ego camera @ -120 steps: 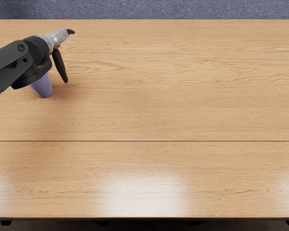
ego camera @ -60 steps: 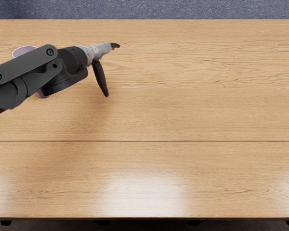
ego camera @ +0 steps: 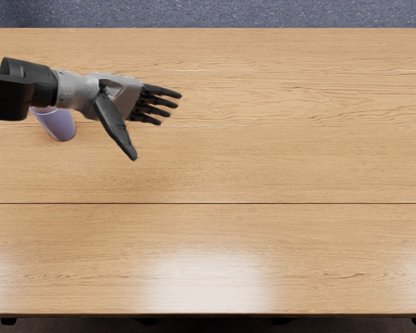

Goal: Pick up cup and place in cup with left hand

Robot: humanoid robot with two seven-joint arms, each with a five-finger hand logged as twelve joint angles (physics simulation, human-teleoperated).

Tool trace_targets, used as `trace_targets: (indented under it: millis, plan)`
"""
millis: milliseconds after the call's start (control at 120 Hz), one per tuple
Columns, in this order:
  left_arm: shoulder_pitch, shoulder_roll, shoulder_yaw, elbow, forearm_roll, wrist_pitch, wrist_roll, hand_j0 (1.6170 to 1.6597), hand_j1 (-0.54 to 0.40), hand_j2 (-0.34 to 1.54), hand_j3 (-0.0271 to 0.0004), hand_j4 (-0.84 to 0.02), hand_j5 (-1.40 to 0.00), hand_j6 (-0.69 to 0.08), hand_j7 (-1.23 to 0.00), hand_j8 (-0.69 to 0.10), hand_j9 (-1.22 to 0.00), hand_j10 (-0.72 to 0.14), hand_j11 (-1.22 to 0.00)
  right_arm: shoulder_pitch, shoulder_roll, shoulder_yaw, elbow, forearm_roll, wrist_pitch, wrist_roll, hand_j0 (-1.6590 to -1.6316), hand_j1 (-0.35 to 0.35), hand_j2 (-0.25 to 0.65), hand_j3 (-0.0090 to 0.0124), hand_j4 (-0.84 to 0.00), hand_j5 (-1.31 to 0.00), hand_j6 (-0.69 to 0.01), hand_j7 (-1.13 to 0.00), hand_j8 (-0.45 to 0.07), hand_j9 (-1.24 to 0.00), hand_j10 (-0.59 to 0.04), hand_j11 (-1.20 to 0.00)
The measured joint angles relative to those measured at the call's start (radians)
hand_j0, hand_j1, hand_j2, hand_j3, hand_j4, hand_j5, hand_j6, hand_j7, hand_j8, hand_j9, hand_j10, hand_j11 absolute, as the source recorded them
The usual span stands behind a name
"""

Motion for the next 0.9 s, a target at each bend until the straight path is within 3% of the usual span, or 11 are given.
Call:
trace_targets:
  millis: [100,358,717,900]
  plan:
    - [0.037,0.053,-0.005,0.005,-0.182,-0.016,0.0,1.6581,0.34,0.0,0.0,-0.009,-0.01,-0.009,-0.01,-0.009,-0.01,-0.009,-0.01,0.0,0.0,0.0,0.0,0.0,0.0,0.0,-1.6581,-0.349,0.0,0.0,-0.001,0.0,-0.001,0.0,-0.001,0.0,0.0,0.0]
    - [0.18,0.18,-0.008,0.045,-0.394,-0.025,0.0,1.6581,0.346,0.0,0.0,-0.002,0.0,-0.002,0.0,-0.002,0.0,-0.002,0.0,0.0,0.0,0.0,0.0,0.0,0.0,0.0,-1.6581,-0.349,0.0,0.0,0.0,0.0,-0.001,0.0,0.0,0.0,0.0,0.0]
    - [0.245,0.366,-0.008,0.099,-0.441,-0.026,0.0,1.6581,0.348,0.0,0.0,0.001,0.0,0.002,0.0,0.002,0.0,0.001,0.0,0.0,0.0,0.0,0.0,0.0,0.0,0.0,-1.6581,-0.349,0.0,0.0,0.0,0.0,-0.001,0.0,0.0,0.0,0.0,0.0]
    - [0.251,0.395,-0.006,0.102,-0.442,-0.026,0.0,1.6581,0.348,0.0,0.0,0.002,0.0,0.003,0.0,0.003,0.0,0.002,0.0,0.0,0.0,0.0,0.0,0.0,0.0,0.0,-1.6581,-0.349,0.0,0.0,0.0,0.0,0.0,0.0,0.0,0.0,0.0,0.0]
